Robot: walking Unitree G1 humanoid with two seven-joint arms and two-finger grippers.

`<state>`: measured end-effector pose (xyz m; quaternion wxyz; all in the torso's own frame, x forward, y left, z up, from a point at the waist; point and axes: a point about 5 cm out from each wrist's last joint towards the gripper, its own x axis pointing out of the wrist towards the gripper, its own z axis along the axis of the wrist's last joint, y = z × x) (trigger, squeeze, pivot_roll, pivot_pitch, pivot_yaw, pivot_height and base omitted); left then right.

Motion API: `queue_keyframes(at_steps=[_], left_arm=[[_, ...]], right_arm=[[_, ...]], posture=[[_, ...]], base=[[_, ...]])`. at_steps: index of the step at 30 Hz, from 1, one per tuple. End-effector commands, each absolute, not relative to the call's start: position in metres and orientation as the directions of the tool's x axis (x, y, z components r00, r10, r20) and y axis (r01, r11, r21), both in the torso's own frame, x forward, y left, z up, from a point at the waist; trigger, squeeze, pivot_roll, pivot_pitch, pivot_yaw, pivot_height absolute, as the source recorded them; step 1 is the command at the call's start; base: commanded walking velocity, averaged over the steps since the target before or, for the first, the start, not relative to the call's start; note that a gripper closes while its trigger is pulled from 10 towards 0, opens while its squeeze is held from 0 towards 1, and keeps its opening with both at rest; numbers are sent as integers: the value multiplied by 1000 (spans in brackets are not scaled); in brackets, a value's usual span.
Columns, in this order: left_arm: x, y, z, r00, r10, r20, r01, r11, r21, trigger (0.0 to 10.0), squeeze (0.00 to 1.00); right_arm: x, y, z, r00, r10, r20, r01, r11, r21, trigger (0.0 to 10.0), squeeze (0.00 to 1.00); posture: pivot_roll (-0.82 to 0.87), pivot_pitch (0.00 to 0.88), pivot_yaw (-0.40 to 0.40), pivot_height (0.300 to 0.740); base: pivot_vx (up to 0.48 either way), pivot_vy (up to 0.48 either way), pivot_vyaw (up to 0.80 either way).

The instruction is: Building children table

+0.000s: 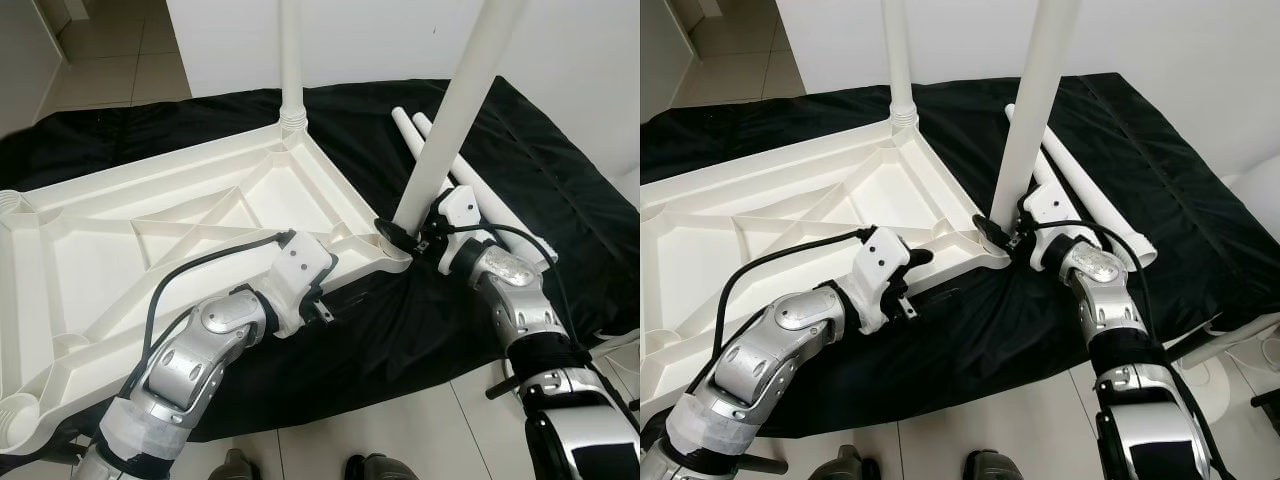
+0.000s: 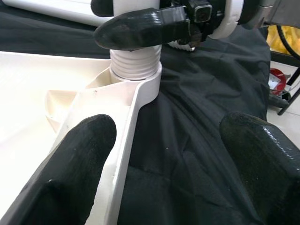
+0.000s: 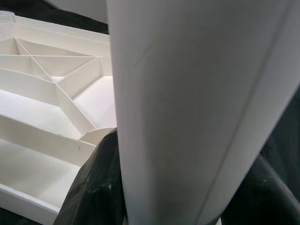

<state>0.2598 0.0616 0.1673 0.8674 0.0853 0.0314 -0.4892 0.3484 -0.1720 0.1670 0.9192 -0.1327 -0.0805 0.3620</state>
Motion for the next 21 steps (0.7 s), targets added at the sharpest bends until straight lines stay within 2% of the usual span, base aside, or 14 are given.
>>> queue_keyframes(at_steps=[1,2,15,16,17,21], left_arm=[[256,58,170,458,-877,-148,888,445,116,10000,0],[256,58,170,459,-876,-149,888,445,116,10000,0],[257,59,171,461,-875,-147,887,447,119,10000,0],[257,59,172,459,-876,-144,887,445,120,10000,0],[257,59,172,459,-877,-144,888,445,120,10000,0],[257,59,172,458,-878,-143,888,443,120,10000,0]], right_arm=[[348,-176,159,739,673,24,-640,713,-289,0,0],[349,-176,158,742,670,16,-640,715,-283,10000,0],[350,-172,149,772,636,18,-623,762,-177,10000,0],[351,-169,143,797,605,8,-602,794,-86,10000,0],[352,-168,141,805,593,0,-592,803,-64,10000,0],[353,-168,139,813,583,-13,-582,811,-57,10000,0]], posture=[[-65,93,7,740],[-64,92,7,740],[-63,89,10,740],[-64,88,13,740],[-65,86,15,740],[-65,86,15,740]], base=[[0,0,0],[0,0,0],[0,0,0],[0,0,0],[0,0,0],[0,0,0]])
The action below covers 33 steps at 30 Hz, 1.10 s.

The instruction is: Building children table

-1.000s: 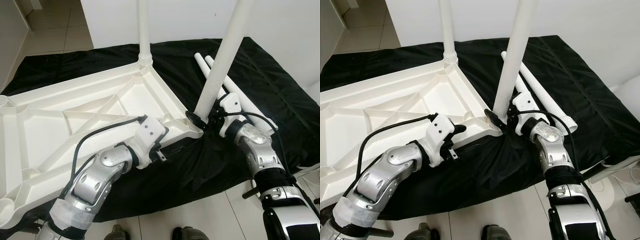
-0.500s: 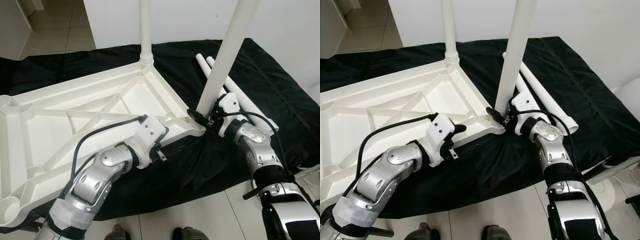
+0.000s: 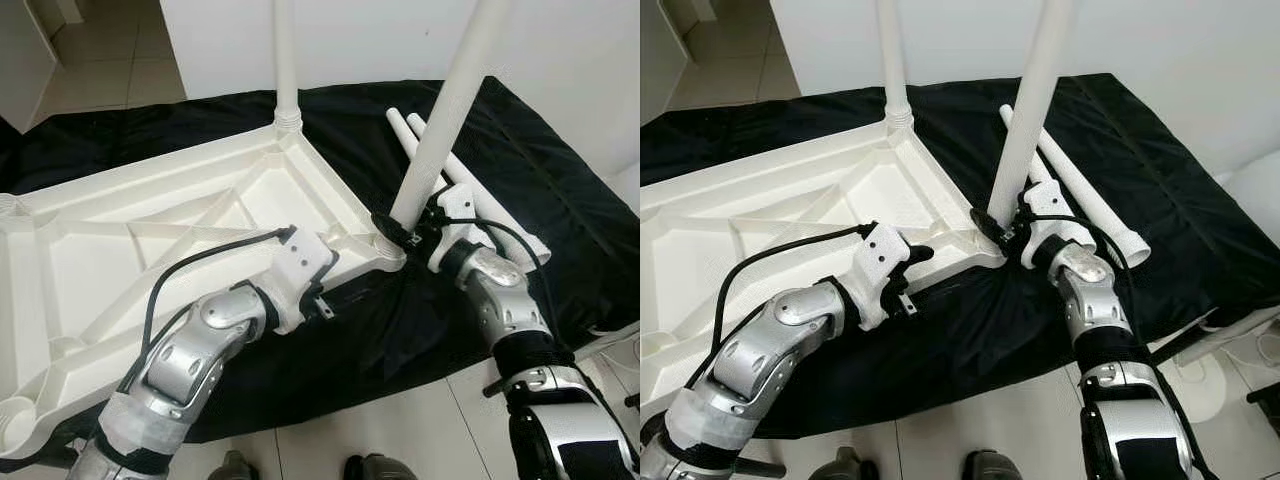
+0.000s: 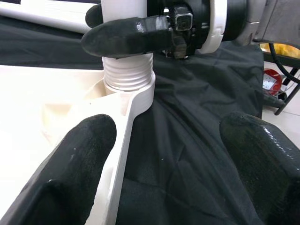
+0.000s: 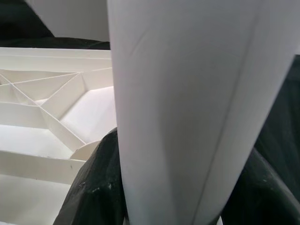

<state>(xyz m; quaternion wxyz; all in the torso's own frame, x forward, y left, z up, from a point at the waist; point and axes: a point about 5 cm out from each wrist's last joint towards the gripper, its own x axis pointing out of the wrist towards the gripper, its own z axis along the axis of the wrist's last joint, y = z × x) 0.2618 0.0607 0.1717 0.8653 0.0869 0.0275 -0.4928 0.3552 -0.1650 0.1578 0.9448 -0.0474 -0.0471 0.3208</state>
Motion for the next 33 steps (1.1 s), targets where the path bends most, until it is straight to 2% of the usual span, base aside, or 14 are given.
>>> queue_keyframes(at_steps=[1,17,18,19,22,25,30,33], left_arm=[[257,59,173,457,-878,-144,889,442,120,10000,0],[256,58,172,466,-873,-141,883,452,124,10000,0],[256,59,172,469,-872,-140,882,455,123,10000,0],[256,59,172,469,-872,-140,882,455,123,10000,0],[256,59,171,472,-871,-138,880,458,124,10000,0],[256,58,171,472,-871,-137,881,457,125,10000,0],[256,58,171,475,-870,-135,879,460,126,10000,0],[256,58,171,477,-869,-133,877,463,125,10000,0]], right_arm=[[354,-168,139,818,576,-16,-575,815,-65,10000,0],[355,-153,142,889,458,23,-454,886,-88,10000,0],[355,-148,142,915,400,46,-397,915,-75,10000,0],[355,-148,142,915,400,46,-397,915,-75,10000,0],[352,-130,140,977,198,81,-199,980,2,10000,0],[351,-126,139,984,158,83,-160,987,18,10000,0],[340,-110,132,998,-14,66,9,997,79,10000,0],[335,-105,131,996,-63,59,58,994,89,10000,0]], posture=[[-64,86,13,740],[-56,74,-4,740],[-55,72,-7,740],[-55,72,-7,740],[-54,63,-13,740],[-54,63,-13,740],[-49,57,-21,740],[-49,54,-21,740]], base=[[0,0,0],[0,0,0],[0,0,0],[0,0,0],[0,0,0],[0,0,0],[0,0,0],[0,0,0]])
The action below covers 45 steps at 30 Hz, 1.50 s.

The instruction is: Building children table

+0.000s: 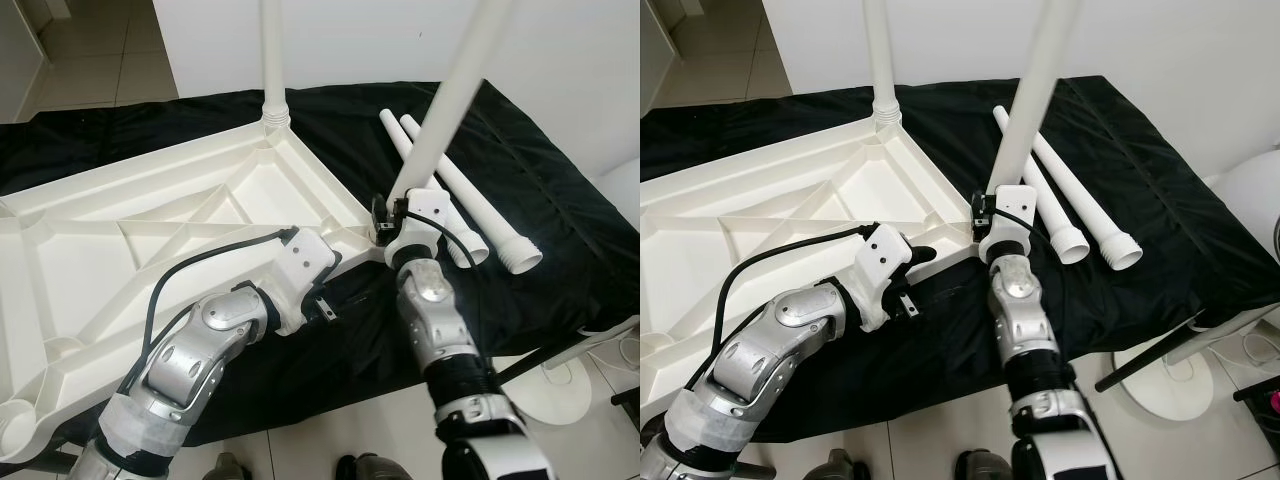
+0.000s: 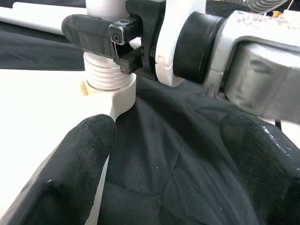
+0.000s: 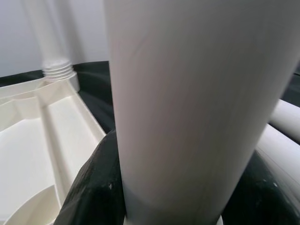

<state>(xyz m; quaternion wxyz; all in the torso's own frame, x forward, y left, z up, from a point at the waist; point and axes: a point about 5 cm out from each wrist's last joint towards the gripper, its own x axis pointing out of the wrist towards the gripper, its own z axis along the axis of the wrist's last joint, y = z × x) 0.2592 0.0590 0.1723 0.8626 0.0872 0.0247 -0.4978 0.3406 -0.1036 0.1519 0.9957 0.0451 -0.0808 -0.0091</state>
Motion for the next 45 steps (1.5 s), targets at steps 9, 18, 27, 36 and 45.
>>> queue_keyframes(at_steps=[9,18,27,36,45], left_arm=[[256,58,171,476,-869,-133,878,462,126,10000,0],[256,58,172,475,-870,-131,878,461,126,10000,0],[257,59,173,480,-868,-128,876,465,129,10000,0],[256,59,172,481,-867,-129,875,467,126,10000,0],[257,58,173,482,-867,-125,875,468,123,10000,0]], right_arm=[[333,-103,134,994,-88,70,83,993,80,10000,0],[342,-109,137,995,-97,31,93,990,107,10000,0],[356,-120,141,994,-100,-54,106,988,114,10000,0],[355,-115,138,992,-99,-76,108,986,126,10000,0],[353,-114,156,996,9,92,-20,993,114,10000,1000]], posture=[[-52,51,-20,740],[-52,53,-18,740],[-49,54,-19,740],[-46,58,-20,740],[-48,62,-20,740]], base=[[0,0,0],[0,0,0],[0,0,0],[0,0,0],[0,0,0]])
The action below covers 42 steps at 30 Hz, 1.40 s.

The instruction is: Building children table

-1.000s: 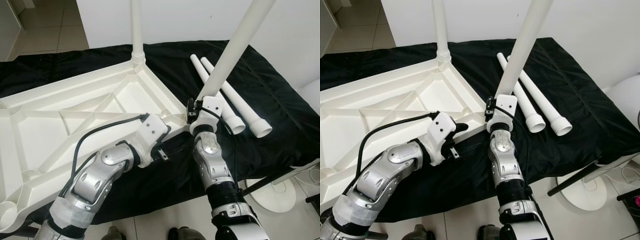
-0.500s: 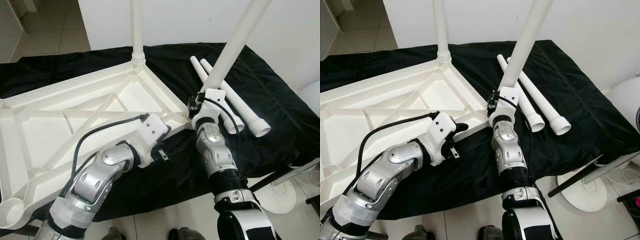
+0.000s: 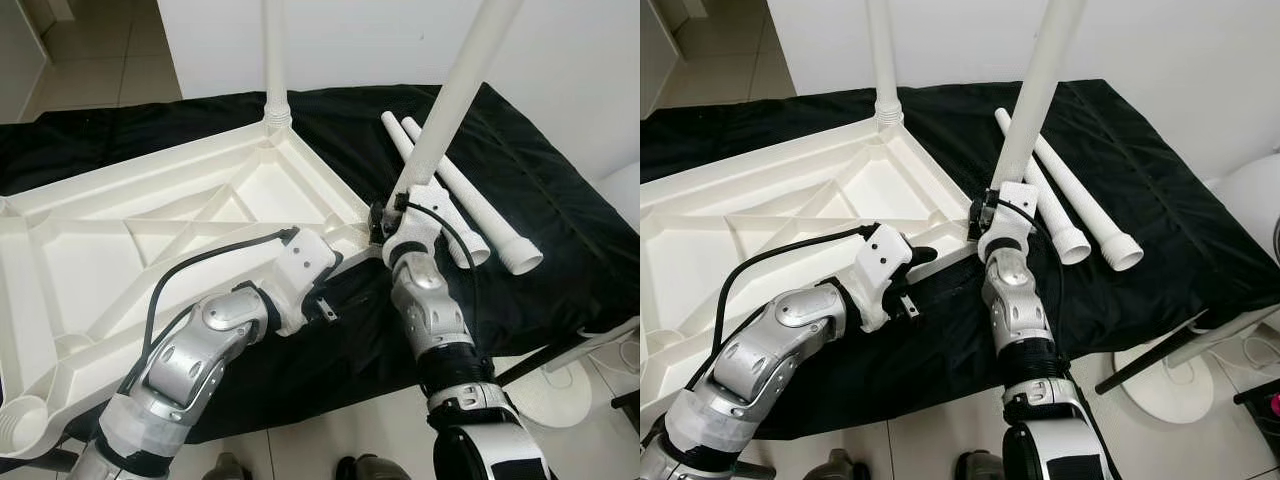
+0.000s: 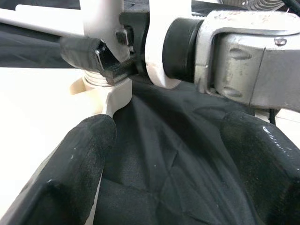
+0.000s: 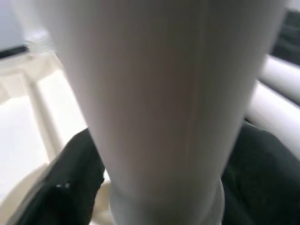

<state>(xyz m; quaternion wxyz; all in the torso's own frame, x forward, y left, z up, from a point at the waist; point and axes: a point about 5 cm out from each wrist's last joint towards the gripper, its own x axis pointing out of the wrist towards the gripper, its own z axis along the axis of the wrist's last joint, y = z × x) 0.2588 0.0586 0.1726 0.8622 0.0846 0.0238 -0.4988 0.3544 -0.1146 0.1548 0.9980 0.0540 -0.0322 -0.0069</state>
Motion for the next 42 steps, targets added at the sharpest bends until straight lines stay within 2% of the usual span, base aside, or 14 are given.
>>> queue_keyframes(at_steps=[1,6,8,9,12,16,24,37,38,39,42], left_arm=[[257,59,173,483,-867,-125,875,469,123,10000,0],[257,59,173,484,-866,-125,874,471,122,10000,0],[258,59,174,486,-865,-123,872,473,123,10000,0],[258,59,174,486,-865,-123,872,473,123,10000,0],[259,59,175,487,-865,-122,872,474,122,10000,0],[259,59,175,488,-864,-123,872,474,124,10000,0],[262,60,177,493,-862,-119,868,480,123,10000,0],[262,58,179,490,-864,-113,870,477,125,10000,0],[262,58,179,491,-864,-113,870,478,125,10000,0],[262,58,179,492,-864,-112,869,479,124,10000,0],[262,58,179,492,-863,-110,869,480,124,10000,0]], right_arm=[[352,-115,157,994,36,102,-47,993,104,10000,0],[352,-121,159,986,95,136,-105,993,61,10000,0],[353,-132,163,966,182,185,-178,983,-36,10000,0],[353,-132,163,966,182,185,-178,983,-36,10000,0],[354,-142,166,932,302,201,-284,952,-116,10000,0],[355,-147,166,922,335,194,-308,938,-157,10000,0],[360,-157,162,857,500,122,-462,852,-246,10000,0],[369,-155,161,815,577,52,-536,785,-311,10000,0],[370,-156,161,815,577,47,-538,785,-309,8196,0],[371,-156,160,815,577,43,-539,784,-307,3569,0],[372,-157,160,815,577,39,-541,785,-301,3569,0]], posture=[[-49,63,-20,740],[-50,64,-19,740],[-54,66,-15,740],[-54,66,-15,740],[-57,70,-12,740],[-57,70,-12,740],[-58,76,-1,740],[-57,77,-1,740],[-55,77,-5,740],[-55,77,-5,740],[-55,77,-5,740]], base=[[0,0,0],[0,0,0],[0,0,0],[0,0,0],[0,0,0],[0,0,0],[0,0,0],[0,0,0],[0,0,0],[0,0,0],[0,0,0]])
